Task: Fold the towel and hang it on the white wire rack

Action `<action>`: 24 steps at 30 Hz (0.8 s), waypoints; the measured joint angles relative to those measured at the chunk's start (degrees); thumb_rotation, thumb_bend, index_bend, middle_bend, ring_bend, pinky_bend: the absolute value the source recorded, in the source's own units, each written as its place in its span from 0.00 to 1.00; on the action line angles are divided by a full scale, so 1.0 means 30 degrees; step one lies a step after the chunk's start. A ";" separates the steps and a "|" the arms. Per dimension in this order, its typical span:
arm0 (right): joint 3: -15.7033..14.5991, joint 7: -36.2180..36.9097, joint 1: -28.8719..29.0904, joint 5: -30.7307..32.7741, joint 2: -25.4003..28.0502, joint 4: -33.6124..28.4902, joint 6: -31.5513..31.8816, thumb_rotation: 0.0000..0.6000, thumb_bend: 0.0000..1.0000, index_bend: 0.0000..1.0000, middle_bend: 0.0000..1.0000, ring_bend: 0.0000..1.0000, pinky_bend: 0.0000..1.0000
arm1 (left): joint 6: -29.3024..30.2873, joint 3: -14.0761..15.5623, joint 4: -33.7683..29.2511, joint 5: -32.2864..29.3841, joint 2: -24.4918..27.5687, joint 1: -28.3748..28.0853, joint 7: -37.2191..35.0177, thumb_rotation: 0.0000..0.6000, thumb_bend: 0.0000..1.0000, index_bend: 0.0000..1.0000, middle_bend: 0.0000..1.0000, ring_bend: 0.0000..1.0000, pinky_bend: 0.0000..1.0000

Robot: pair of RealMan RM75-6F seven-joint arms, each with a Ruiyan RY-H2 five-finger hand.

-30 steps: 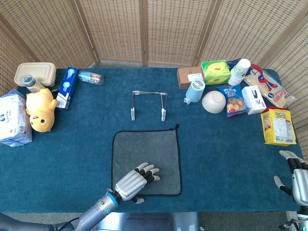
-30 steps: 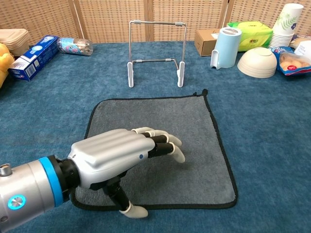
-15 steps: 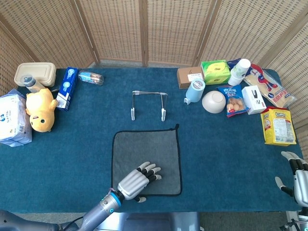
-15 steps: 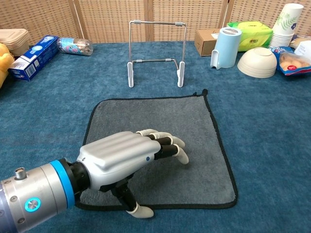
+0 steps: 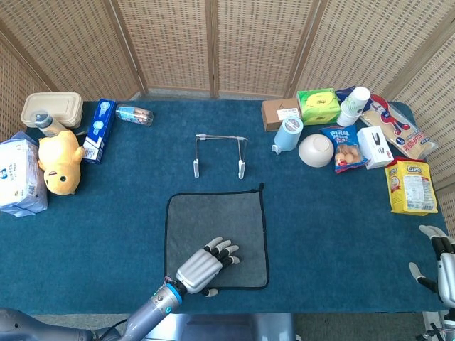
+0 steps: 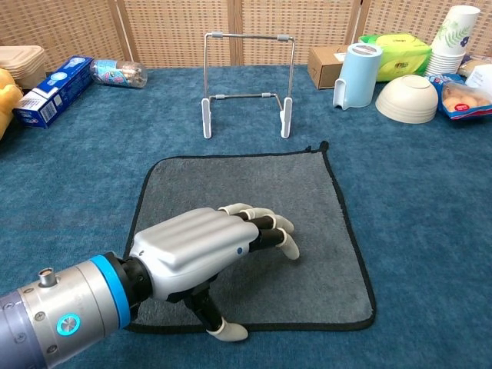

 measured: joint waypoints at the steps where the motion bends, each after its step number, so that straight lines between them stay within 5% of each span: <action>1: -0.0001 -0.0006 0.0003 -0.0010 -0.0005 0.0004 -0.0011 1.00 0.22 0.21 0.23 0.27 0.37 | 0.0066 0.0008 0.0031 0.0036 -0.0028 0.0000 0.0017 1.00 0.23 0.22 0.11 0.05 0.00; 24: 0.0034 0.0191 -0.0190 -0.0028 -0.0011 0.0115 0.0056 1.00 0.22 0.22 0.23 0.27 0.37 | 0.0229 0.0092 0.0326 0.0033 -0.0551 -0.0153 -0.0861 1.00 0.23 0.23 0.12 0.05 0.00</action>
